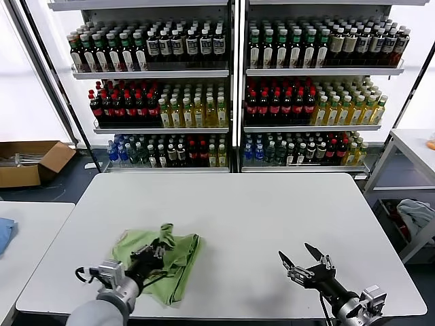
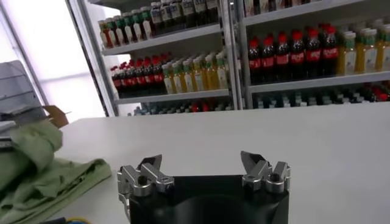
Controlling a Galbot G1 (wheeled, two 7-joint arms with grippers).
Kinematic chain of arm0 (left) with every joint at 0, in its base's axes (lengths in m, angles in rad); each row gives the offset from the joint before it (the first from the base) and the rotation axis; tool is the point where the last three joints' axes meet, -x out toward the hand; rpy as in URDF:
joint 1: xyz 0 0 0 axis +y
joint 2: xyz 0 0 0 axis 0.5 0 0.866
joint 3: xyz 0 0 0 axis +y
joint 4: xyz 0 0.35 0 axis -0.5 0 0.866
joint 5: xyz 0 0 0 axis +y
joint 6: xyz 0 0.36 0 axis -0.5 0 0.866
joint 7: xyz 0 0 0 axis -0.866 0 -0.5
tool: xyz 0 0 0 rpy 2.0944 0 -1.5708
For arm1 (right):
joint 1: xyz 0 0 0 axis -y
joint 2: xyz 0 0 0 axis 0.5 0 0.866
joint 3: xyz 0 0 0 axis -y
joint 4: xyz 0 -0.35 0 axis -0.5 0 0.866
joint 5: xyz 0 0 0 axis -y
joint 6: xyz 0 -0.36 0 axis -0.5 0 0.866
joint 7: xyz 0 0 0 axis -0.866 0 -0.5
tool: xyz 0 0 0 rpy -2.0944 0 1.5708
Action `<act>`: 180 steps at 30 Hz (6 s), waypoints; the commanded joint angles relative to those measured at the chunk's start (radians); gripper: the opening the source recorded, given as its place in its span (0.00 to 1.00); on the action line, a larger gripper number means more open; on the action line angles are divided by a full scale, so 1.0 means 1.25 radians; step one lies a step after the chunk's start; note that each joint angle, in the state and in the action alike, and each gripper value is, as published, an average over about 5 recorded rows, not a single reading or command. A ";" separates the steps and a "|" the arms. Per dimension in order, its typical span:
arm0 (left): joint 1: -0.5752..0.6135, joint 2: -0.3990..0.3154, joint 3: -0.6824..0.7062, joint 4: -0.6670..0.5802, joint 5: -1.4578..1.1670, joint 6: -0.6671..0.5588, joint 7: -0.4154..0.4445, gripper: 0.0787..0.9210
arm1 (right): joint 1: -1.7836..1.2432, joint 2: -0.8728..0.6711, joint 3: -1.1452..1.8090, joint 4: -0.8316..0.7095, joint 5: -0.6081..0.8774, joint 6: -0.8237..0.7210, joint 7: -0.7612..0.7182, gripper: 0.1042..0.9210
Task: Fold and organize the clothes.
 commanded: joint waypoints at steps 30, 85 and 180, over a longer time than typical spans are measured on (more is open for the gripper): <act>-0.010 0.132 -0.311 0.235 -0.134 -0.024 0.077 0.88 | 0.018 0.010 -0.019 -0.039 -0.005 0.009 -0.008 0.88; 0.009 0.024 -0.345 0.188 -0.246 -0.030 -0.043 0.03 | 0.071 0.009 -0.056 -0.040 -0.005 0.006 -0.003 0.88; -0.090 0.000 -0.214 -0.010 -0.167 0.001 0.011 0.88 | 0.622 0.126 -0.545 -0.466 0.016 -0.120 0.130 0.88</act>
